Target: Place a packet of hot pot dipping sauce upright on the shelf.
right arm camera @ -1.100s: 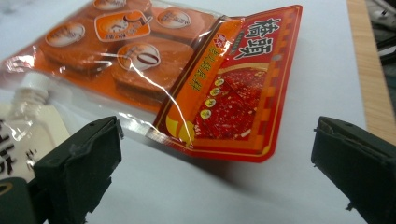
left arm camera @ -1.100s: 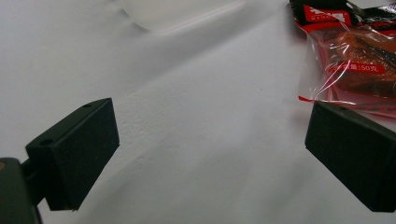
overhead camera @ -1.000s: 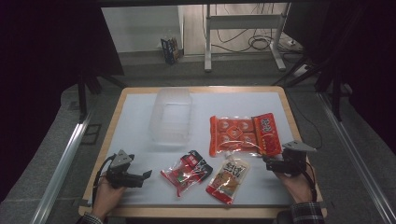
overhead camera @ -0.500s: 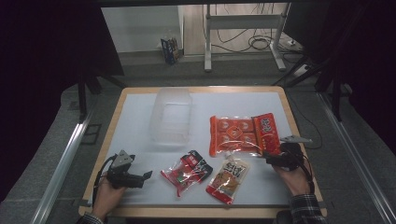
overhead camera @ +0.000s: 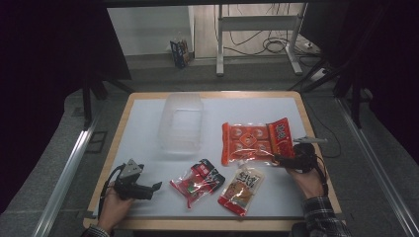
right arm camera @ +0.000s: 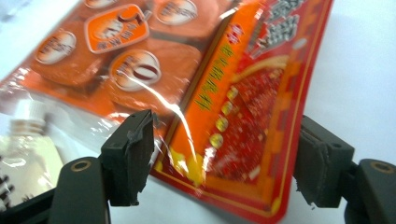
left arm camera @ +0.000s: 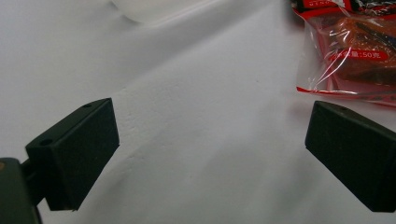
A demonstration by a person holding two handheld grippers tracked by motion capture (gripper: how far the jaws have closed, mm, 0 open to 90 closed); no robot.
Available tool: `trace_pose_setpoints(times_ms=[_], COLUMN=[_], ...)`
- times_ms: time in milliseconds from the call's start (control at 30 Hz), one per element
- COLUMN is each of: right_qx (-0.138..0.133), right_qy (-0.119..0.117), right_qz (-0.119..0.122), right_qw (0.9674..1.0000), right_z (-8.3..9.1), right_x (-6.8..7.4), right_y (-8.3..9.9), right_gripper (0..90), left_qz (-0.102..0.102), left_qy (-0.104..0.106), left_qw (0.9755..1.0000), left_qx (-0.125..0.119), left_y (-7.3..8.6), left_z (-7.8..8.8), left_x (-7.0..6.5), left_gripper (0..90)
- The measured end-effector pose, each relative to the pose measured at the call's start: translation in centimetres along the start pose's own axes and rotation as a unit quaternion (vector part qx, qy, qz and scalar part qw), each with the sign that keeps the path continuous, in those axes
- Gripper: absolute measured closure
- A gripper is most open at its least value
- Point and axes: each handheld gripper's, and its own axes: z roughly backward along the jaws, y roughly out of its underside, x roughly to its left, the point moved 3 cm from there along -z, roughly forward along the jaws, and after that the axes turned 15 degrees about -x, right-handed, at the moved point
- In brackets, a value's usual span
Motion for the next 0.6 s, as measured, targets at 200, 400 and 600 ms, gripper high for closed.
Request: trace_pose_setpoints(times_ms=[200, 400, 600], right_qx=[0.000, 0.006, 0.036], right_qy=[0.008, 0.007, 0.012], right_qz=[0.006, 0.001, 0.010], right_qw=[0.9999, 1.0000, 0.9992], right_z=[-1.0, -2.7, -4.7], right_x=[-0.1, -0.9, -1.4], right_y=[-1.0, -2.0, -2.0], right_gripper=[32.0, 48.3, 64.0], left_qz=[-0.002, -0.004, -0.012], left_qy=[0.000, 0.002, 0.007], left_qw=[1.0000, 1.0000, 0.9999], left_qx=[0.001, 0.004, 0.009], left_y=[0.0, 0.1, 0.1], left_z=[0.0, -0.1, -0.2], left_x=[0.0, -0.1, -0.3], left_gripper=[2.8, 2.8, 2.7])
